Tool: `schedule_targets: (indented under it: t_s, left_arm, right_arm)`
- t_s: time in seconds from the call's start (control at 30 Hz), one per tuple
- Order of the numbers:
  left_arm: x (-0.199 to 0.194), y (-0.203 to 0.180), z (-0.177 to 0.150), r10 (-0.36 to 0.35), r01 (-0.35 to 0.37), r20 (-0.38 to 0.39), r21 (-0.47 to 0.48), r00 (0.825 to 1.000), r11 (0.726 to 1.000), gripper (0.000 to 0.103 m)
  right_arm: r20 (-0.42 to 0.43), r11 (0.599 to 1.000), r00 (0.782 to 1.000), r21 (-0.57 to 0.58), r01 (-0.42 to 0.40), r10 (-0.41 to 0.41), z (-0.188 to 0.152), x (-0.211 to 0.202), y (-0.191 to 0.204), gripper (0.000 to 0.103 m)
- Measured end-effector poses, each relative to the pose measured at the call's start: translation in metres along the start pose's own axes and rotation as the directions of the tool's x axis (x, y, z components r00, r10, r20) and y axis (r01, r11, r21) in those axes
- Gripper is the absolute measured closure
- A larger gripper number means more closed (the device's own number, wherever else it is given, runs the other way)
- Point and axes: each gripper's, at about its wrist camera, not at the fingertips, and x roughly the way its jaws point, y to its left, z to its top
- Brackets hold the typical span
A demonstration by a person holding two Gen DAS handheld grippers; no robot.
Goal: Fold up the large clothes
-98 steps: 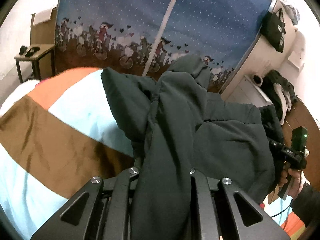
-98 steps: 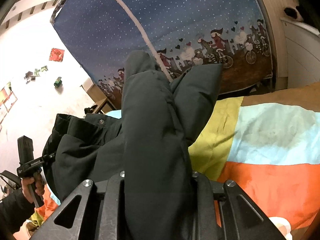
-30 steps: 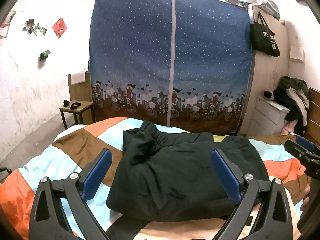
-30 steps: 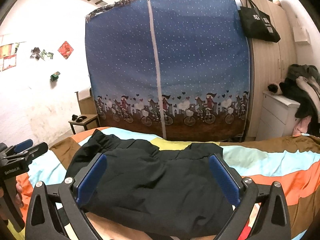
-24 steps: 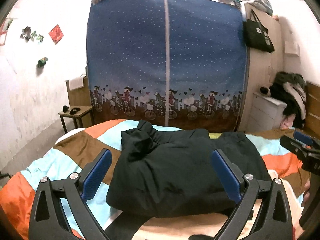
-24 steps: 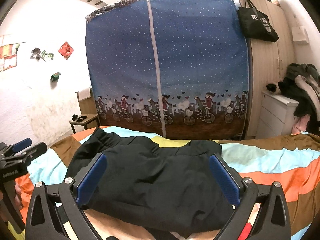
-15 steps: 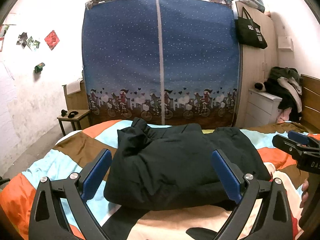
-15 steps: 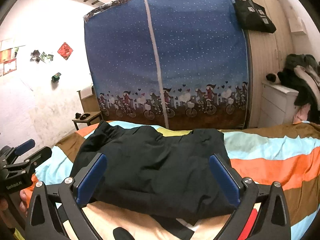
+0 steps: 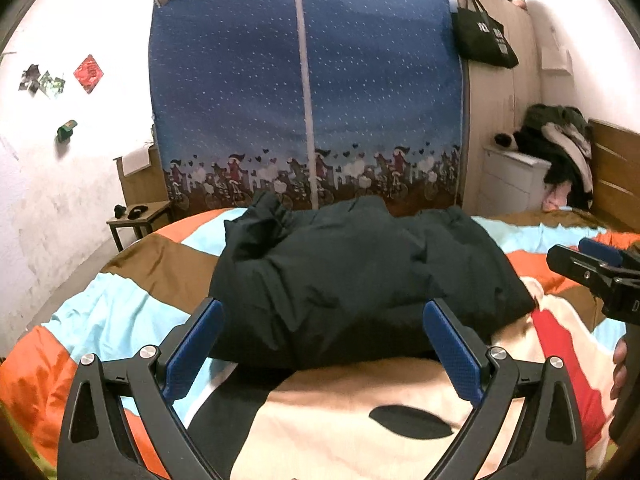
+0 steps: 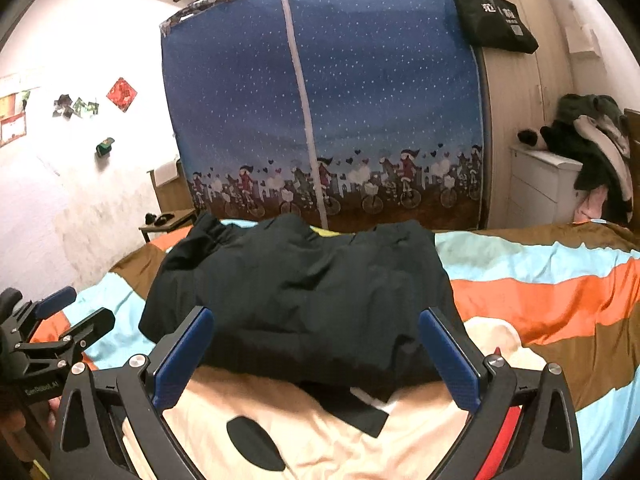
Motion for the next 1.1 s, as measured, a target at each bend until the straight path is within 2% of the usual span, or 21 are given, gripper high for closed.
schedule_targets:
  t_s: [0.27,0.53,1.1]
  left_arm:
    - [0.002,-0.001,-0.019,-0.012,0.012,-0.029,-0.005,1.000,1.000,0.005]
    - [0.004,-0.003,-0.036,-0.016,0.018,-0.066,0.023,0.998,1.000,0.005]
    - [0.003,-0.005,-0.037,-0.020,0.022,-0.054,0.043,0.998,0.999,0.005]
  right_arm:
    - [-0.054,1.000,0.998,-0.005,0.021,-0.021,-0.021,0.003,-0.005,0.000]
    - [-0.083,1.000,0.997,-0.018,0.004,-0.006,-0.028,0.006,-0.002,0.000]
    - [-0.093,1.000,0.996,-0.018,-0.005,0.004,-0.029,0.008,-0.002,0.000]
